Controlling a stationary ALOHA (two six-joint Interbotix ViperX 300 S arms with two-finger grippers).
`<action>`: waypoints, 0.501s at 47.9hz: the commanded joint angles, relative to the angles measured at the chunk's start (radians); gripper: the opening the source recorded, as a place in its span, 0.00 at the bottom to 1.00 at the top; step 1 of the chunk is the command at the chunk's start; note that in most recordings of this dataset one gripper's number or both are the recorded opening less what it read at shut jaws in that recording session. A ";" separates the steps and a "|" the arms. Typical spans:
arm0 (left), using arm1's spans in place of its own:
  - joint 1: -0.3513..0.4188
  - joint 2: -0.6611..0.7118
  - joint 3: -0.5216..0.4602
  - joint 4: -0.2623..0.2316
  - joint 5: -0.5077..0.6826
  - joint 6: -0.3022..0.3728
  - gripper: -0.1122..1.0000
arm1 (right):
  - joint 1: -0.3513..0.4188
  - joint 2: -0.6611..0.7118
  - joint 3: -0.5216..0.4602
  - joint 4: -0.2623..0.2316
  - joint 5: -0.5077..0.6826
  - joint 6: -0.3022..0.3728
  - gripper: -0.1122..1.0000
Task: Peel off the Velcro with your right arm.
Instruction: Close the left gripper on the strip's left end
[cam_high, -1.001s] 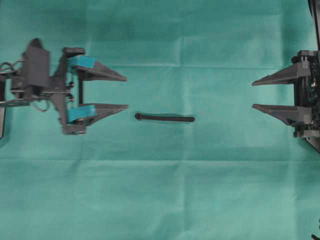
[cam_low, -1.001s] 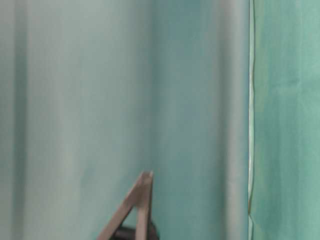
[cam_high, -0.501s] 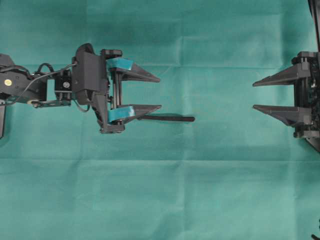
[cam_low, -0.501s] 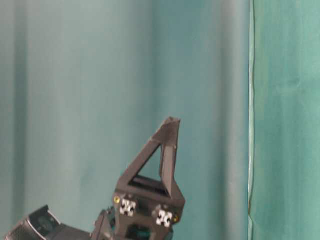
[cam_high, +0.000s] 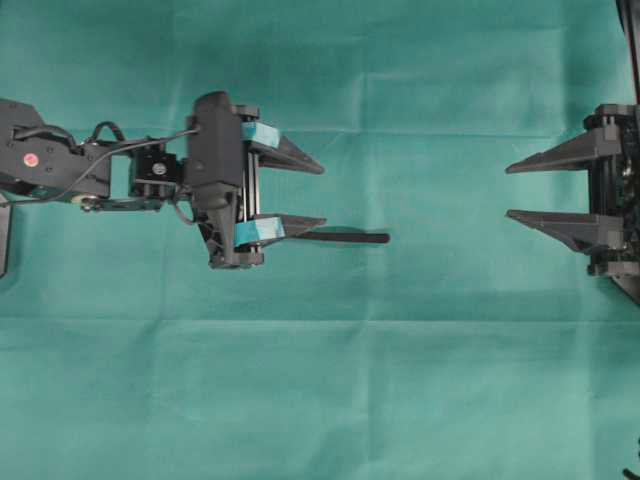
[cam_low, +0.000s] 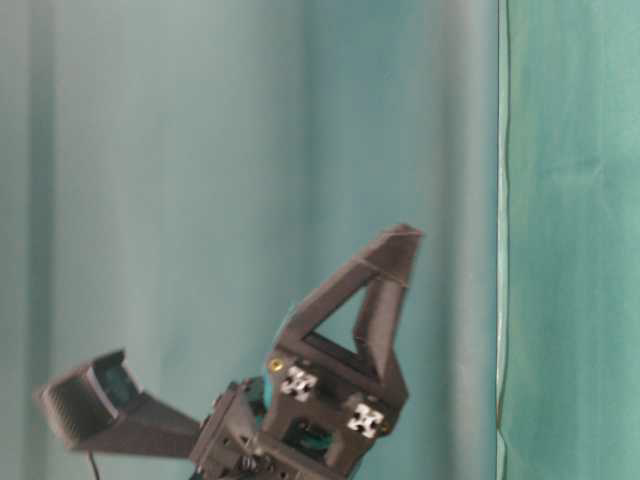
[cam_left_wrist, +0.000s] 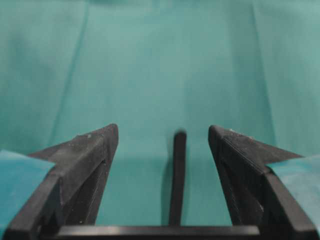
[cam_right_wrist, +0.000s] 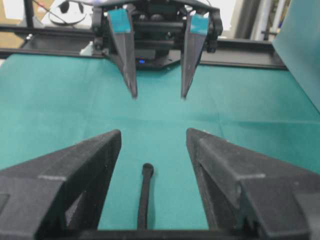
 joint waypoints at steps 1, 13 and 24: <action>0.002 0.002 -0.051 -0.002 0.089 0.000 0.76 | -0.002 0.005 -0.014 -0.003 -0.018 -0.002 0.33; -0.002 0.052 -0.130 -0.002 0.330 0.000 0.76 | -0.003 0.006 -0.011 -0.009 -0.023 -0.002 0.33; -0.008 0.103 -0.164 -0.002 0.376 0.000 0.76 | -0.003 0.008 -0.011 -0.009 -0.023 -0.002 0.33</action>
